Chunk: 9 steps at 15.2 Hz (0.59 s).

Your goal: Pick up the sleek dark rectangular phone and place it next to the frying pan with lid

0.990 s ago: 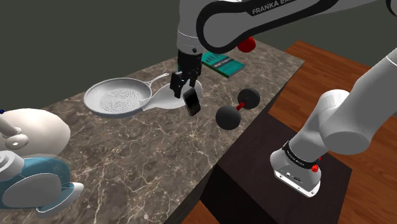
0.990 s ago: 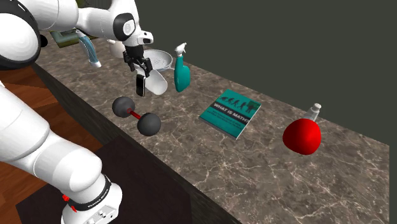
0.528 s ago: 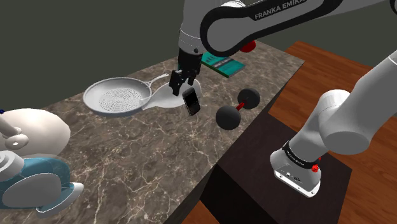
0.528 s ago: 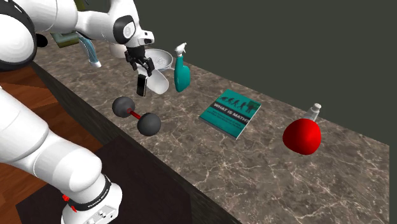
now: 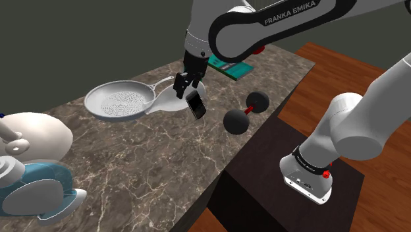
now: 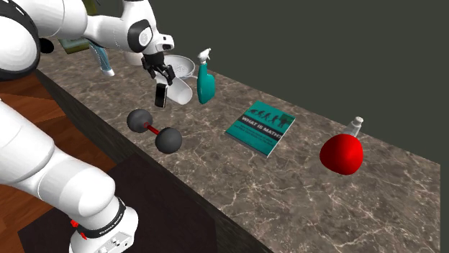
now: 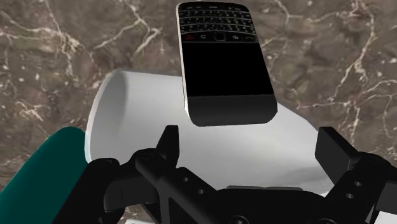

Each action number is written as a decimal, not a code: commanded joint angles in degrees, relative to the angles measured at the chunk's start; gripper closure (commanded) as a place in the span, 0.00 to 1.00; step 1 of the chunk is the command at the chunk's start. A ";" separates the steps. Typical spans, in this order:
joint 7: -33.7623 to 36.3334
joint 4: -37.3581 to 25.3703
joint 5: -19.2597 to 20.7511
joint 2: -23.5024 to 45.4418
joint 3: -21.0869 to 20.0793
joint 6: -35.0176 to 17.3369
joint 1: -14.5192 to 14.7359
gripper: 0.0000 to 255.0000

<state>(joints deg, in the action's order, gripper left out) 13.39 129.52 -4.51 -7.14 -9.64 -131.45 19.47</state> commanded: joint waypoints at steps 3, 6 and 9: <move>0.33 0.85 0.08 8.72 -0.44 0.15 0.08 1.00; 0.19 3.48 -0.58 5.68 -0.49 0.52 0.33 0.00; 0.86 7.89 -1.41 1.00 -1.09 0.78 1.08 0.00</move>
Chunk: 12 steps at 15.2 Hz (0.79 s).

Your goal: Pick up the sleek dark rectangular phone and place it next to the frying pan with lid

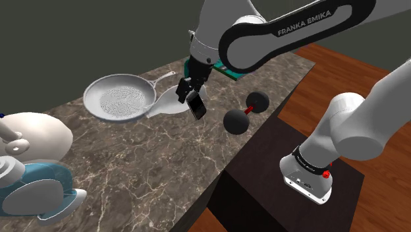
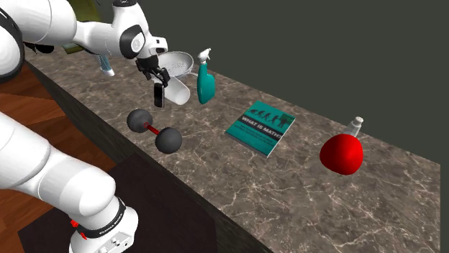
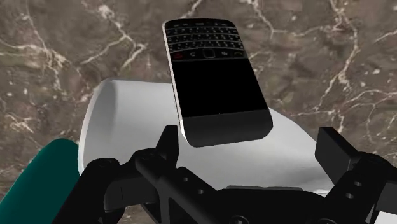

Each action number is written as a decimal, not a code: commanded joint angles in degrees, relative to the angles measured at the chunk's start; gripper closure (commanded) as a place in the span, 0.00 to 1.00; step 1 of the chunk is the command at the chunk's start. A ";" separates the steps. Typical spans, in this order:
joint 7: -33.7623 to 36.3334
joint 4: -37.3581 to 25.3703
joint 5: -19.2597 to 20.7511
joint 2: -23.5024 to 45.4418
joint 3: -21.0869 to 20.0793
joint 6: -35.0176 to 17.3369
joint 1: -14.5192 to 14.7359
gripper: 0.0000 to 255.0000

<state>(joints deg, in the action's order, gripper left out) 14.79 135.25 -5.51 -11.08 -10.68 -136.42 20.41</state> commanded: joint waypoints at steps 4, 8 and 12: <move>-1.37 -7.46 0.74 9.46 0.90 10.90 -1.00 0.00; -1.43 -8.25 0.69 8.73 0.98 12.41 -1.05 0.00; -1.43 -8.25 0.69 8.73 0.97 12.41 -1.06 0.00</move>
<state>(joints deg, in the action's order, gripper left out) 13.48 125.73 -4.66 -4.86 -9.78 -126.09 19.42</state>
